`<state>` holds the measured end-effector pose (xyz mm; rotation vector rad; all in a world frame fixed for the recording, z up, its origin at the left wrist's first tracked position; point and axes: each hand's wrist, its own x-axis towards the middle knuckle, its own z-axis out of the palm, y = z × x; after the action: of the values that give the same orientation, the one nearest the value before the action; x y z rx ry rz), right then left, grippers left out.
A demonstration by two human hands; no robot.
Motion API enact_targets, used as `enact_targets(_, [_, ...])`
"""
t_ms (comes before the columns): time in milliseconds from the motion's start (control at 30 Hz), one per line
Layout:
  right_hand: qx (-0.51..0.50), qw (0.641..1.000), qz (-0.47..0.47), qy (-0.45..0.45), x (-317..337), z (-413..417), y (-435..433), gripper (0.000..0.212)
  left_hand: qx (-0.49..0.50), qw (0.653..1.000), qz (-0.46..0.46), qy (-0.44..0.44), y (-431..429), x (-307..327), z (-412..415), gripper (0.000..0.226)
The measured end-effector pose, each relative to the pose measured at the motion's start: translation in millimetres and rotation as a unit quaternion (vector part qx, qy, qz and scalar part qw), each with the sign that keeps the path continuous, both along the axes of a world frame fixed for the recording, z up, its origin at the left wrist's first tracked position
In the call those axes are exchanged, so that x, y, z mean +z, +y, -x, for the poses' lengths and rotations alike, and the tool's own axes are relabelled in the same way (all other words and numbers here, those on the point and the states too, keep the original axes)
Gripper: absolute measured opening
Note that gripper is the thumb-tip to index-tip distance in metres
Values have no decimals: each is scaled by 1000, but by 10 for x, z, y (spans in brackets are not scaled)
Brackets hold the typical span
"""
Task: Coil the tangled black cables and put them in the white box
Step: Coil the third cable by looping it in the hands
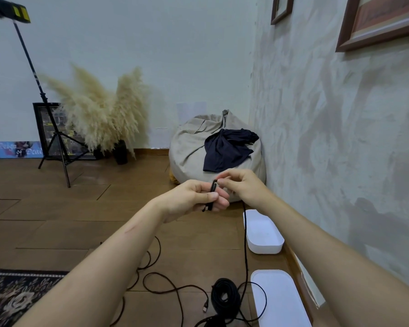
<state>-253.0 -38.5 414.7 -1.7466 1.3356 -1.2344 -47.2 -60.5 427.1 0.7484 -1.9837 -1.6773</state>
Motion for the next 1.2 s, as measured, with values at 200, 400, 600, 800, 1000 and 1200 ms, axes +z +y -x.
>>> enact_targets(200, [49, 994, -49, -80, -79, -213, 59, 23, -2, 1000, -4, 22, -64, 30, -41, 23])
enact_targets(400, [36, 995, -66, 67, -303, -511, 0, 21, 88, 975, -56, 194, -185, -29, -17, 24])
enact_targets(600, [49, 986, -60, 147, -197, -582, 15, 35, 213, 959, 41, 185, -308, -203, 3, 20])
enact_targets(800, [75, 985, -80, 136, -3, -342, 34, 22, 180, 969, 169, 8, -315, -379, -4, 20])
enact_targets(1000, [56, 988, -8, 143, 58, -142, 73, 21, 65, 997, 7, 45, -229, -386, 97, 31])
enact_targets(1200, [-21, 988, 47, 146, 47, -56, 35, 17, 16, 993, -92, 71, -139, -303, 144, 41])
